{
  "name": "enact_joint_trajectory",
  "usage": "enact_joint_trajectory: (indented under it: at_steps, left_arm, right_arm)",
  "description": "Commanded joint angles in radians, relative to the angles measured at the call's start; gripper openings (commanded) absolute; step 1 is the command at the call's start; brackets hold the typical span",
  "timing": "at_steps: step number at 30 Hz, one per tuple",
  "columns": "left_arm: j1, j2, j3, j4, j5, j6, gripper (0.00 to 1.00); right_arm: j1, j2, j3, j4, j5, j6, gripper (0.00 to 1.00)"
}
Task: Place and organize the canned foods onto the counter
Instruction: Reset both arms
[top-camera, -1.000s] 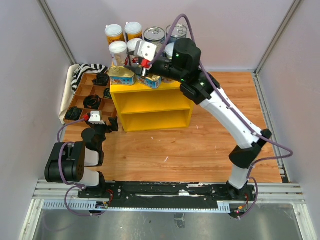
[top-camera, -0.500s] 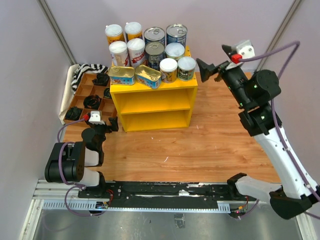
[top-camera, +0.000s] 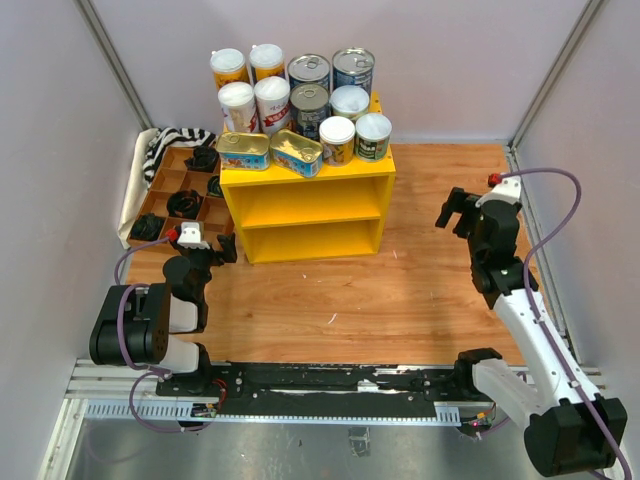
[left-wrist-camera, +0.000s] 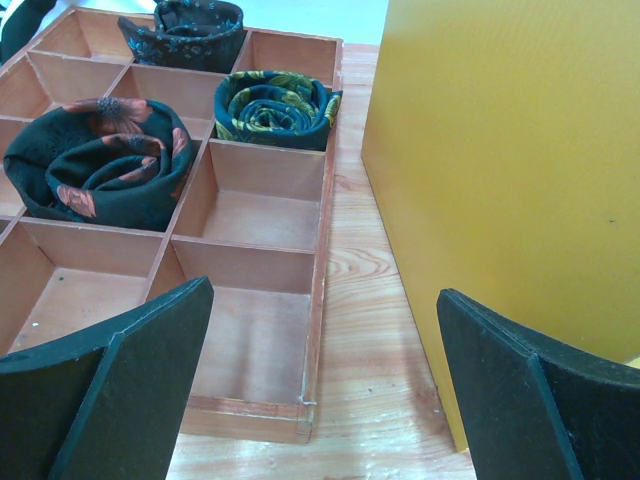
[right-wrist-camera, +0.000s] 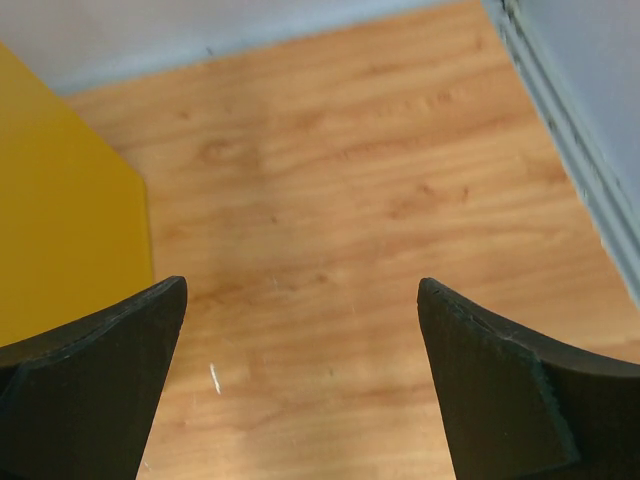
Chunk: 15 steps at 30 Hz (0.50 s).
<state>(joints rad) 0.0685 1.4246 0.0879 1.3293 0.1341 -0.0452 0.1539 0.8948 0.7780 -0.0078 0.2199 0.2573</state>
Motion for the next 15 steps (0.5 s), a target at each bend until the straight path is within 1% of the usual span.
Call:
enact_joint_trajectory:
  at_steps: [1, 8, 15]
  left_arm:
    - [-0.004, 0.000, 0.011, 0.021, 0.004, 0.012, 1.00]
    - [-0.005, 0.000, 0.011, 0.019, 0.004, 0.012, 1.00]
    - [-0.005, 0.000, 0.011, 0.019, 0.004, 0.013, 1.00]
  right_arm:
    - [-0.013, -0.026, -0.096, -0.013, 0.103, 0.080, 0.98]
    - [-0.012, -0.066, -0.168, 0.059, 0.087, 0.049, 0.99]
    - [-0.012, -0.064, -0.162, 0.042, 0.110, 0.056, 0.99]
